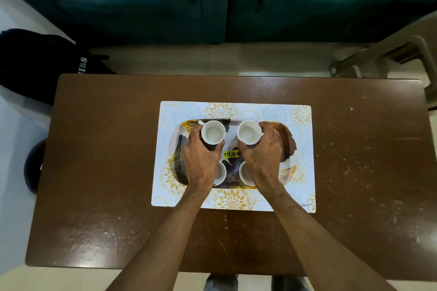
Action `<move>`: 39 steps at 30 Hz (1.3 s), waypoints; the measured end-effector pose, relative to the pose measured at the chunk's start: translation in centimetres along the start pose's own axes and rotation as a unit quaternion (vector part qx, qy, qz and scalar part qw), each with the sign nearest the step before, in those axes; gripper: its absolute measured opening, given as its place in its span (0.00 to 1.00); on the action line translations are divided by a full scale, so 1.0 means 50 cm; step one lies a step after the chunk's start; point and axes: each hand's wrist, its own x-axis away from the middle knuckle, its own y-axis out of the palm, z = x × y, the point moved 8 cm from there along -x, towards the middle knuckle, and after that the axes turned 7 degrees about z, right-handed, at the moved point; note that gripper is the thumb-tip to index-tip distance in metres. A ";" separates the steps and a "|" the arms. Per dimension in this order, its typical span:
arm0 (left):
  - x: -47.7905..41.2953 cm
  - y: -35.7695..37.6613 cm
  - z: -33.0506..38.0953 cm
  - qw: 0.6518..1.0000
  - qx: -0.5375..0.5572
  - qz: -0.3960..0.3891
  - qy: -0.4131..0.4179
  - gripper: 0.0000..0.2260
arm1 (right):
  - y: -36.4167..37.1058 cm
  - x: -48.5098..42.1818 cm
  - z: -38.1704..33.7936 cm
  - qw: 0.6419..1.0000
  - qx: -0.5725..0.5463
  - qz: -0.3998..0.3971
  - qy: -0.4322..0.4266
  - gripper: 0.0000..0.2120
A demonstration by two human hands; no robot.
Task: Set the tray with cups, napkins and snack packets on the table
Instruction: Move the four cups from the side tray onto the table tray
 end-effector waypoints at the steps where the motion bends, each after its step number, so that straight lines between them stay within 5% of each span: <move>1: 0.000 0.000 0.000 1.000 -0.001 -0.001 0.001 0.30 | -0.001 0.001 0.000 1.000 0.001 -0.001 -0.005 0.30; 39: 0.006 0.013 0.004 1.000 -0.011 -0.006 0.008 0.31 | 0.003 0.001 0.002 0.999 -0.028 0.014 -0.032 0.31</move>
